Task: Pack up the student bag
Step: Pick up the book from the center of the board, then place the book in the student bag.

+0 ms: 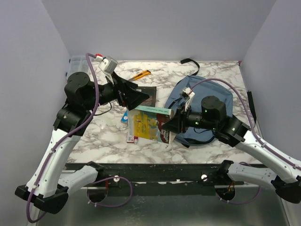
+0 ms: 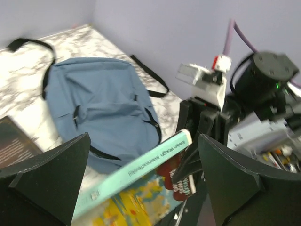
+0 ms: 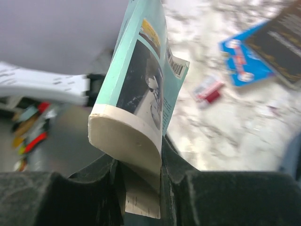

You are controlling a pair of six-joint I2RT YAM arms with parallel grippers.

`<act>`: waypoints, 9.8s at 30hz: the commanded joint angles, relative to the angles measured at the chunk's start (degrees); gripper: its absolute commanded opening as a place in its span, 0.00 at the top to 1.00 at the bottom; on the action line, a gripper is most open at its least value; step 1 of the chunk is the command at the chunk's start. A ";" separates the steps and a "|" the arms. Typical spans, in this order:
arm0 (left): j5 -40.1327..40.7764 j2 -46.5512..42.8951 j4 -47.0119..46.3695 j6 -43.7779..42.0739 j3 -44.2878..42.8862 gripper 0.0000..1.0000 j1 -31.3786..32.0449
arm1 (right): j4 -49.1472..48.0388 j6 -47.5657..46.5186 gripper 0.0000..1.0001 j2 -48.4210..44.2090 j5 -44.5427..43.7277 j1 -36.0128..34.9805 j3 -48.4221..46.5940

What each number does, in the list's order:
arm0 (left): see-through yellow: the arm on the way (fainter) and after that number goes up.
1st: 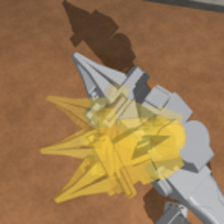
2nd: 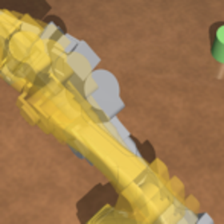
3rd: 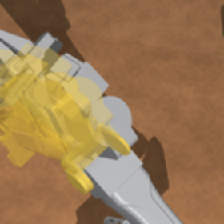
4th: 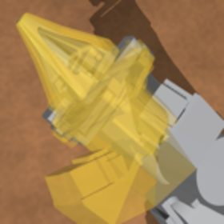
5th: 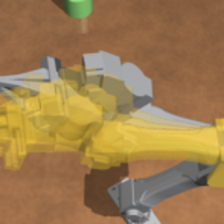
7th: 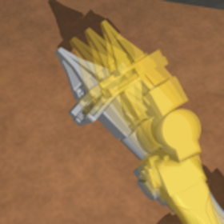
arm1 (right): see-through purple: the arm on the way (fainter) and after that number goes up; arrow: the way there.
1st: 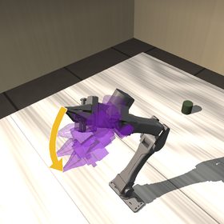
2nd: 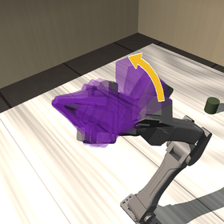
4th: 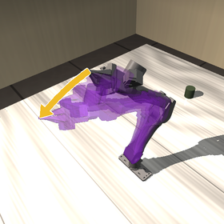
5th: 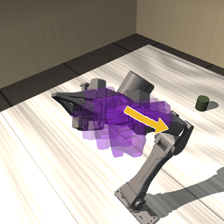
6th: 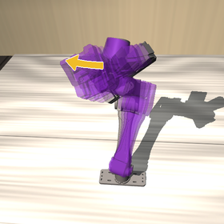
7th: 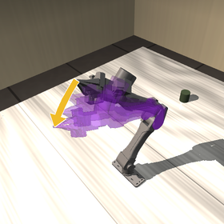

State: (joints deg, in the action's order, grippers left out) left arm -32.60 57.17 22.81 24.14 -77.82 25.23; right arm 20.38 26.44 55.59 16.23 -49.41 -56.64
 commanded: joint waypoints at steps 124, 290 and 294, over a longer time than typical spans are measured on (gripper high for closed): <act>-5.07 4.26 -1.20 24.59 30.83 1.00 -17.71 | 33.21 -11.16 0.16 29.25 -43.23 -0.34 -9.58; 27.52 62.96 -29.61 64.52 -13.46 0.02 26.36 | 19.60 -0.02 0.99 20.96 -32.12 25.41 -30.49; 30.59 62.78 -15.72 60.29 -19.19 0.02 26.32 | 20.54 -0.62 1.00 20.71 -32.66 25.46 -30.35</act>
State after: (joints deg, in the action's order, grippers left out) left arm -1.65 120.77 -4.93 88.05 -89.86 52.07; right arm 41.32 26.89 76.90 -15.64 -24.36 -86.00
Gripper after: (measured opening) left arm 0.984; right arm 0.014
